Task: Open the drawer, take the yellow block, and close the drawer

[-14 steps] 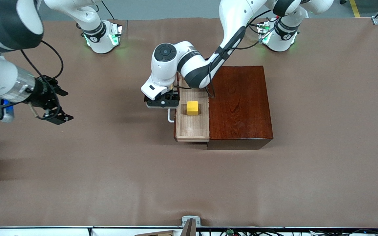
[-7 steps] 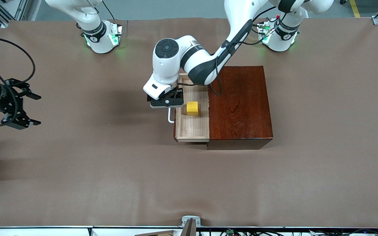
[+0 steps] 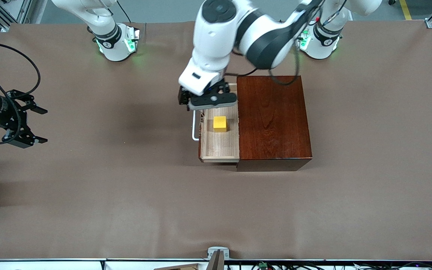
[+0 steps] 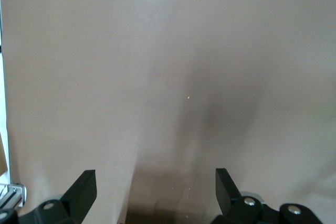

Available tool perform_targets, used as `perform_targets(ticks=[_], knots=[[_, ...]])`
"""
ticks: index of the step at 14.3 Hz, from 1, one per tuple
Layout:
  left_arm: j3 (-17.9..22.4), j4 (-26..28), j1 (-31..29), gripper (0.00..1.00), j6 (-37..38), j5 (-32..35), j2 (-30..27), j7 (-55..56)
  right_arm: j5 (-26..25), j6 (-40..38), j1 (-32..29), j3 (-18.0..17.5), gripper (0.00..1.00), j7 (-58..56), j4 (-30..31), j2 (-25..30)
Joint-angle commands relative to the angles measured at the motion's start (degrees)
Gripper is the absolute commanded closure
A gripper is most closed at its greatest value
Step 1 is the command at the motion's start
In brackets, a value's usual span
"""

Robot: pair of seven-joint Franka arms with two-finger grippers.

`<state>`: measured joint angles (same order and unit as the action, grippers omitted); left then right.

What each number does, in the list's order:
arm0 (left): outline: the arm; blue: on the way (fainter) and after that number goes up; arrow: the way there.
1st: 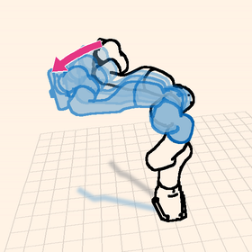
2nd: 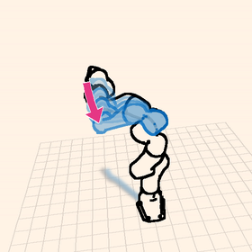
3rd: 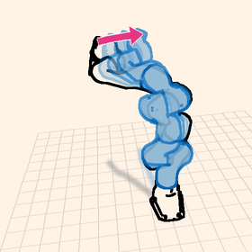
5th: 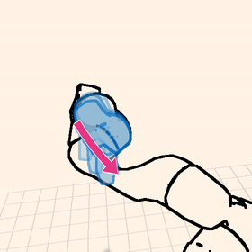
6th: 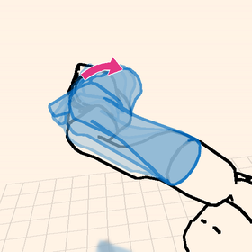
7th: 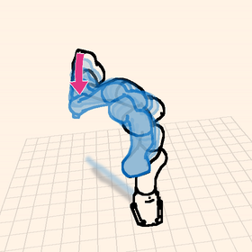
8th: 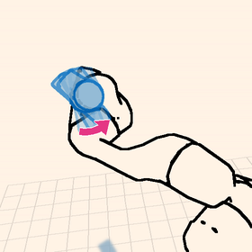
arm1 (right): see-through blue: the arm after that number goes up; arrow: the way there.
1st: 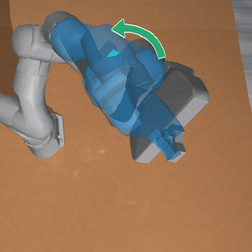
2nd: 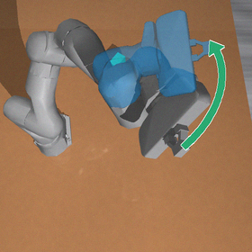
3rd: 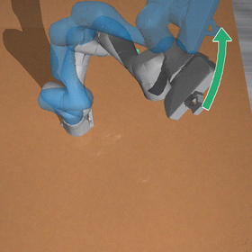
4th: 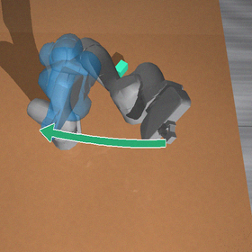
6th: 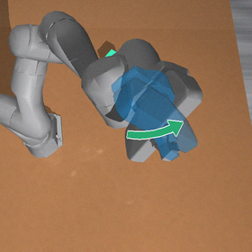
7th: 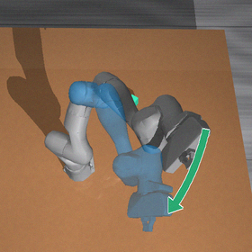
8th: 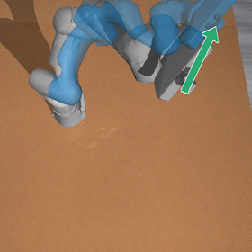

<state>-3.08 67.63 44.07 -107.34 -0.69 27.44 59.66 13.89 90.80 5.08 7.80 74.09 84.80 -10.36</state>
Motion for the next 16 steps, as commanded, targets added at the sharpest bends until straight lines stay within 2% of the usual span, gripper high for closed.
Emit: perform_targets(ticks=[1, 4, 6, 11, 16], knots=[[0.35, 2.77, -4.15, 0.0, 6.15, -1.51, -5.36, -2.16, 0.53, -0.1, 4.92, 0.03, 0.0, 5.26, -0.6, -0.1], [0.09, 2.77, -11.35, 0.0, 12.75, -1.68, -8.8, -11.73, 0.17, 1.12, 10.2, 0.03, 0.0, 11.67, -0.6, -1.5], [0.09, 3.3, -15.14, 0.0, 15.49, -1.68, -10.73, -13.25, -0.35, 3.06, 14.24, 0.03, 0.0, 15.19, -0.6, -2.64], [0.0, 5.31, -22.52, 0.0, 18.57, -0.8, -15.13, -14.99, -1.93, 7.8, 23.64, 0.11, 0.0, 26.26, -0.95, -6.85], [-0.08, 10.76, -31.74, 0.0, 19.36, -1.24, -19.87, -29.47, -2.81, 11.85, 32.7, 0.11, 0.0, 38.03, -4.9, -14.05]])
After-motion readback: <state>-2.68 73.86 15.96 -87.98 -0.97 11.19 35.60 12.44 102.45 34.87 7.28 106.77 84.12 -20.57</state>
